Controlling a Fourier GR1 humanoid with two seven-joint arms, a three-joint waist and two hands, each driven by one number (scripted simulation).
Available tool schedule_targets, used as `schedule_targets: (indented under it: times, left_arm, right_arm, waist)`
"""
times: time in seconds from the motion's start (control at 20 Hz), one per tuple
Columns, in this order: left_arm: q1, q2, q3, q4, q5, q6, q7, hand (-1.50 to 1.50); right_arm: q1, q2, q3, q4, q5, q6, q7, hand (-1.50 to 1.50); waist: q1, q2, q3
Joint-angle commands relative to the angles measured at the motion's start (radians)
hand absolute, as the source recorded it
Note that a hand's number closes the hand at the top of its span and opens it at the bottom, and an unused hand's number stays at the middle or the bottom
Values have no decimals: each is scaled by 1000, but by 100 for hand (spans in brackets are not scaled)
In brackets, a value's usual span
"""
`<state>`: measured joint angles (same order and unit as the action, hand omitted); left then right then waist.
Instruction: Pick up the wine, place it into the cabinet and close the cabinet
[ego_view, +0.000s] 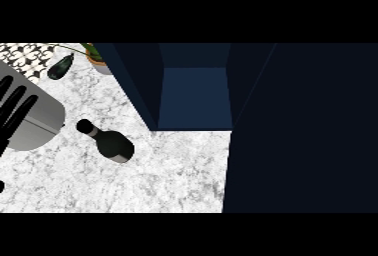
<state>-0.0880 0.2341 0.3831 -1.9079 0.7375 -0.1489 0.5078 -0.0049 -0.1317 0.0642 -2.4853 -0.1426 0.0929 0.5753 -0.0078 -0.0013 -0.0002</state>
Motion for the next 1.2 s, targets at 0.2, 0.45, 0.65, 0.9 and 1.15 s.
schedule_targets:
  times: [0.2, 0.45, 0.65, 0.9, 1.15]
  left_arm:
    - [10, -64, -70, 164, -116, -84, -133, -150]
    - [37, -41, -16, 241, -140, -128, -220, -150]
    - [-40, -25, -8, 355, -168, -130, -284, -150]
    - [-89, -19, -23, 485, -209, -166, -352, -150]
    - [-34, -26, -22, 587, -222, -265, -466, -150]
  right_arm:
    - [15, 2, -24, -108, -105, 13, 38, -150]
    - [-5, 30, 52, -170, -27, -37, 118, -150]
    - [-77, 10, -9, -84, -51, -19, 108, -150]
    - [24, 21, -22, -146, -94, 8, 92, -150]
    - [32, 51, 22, -157, -30, -1, 76, -150]
  waist:
    - [-1, 1, 0]
    - [1, -1, 0]
    - [4, 1, 0]
    - [-4, 1, 0]
    - [-2, 0, 0]
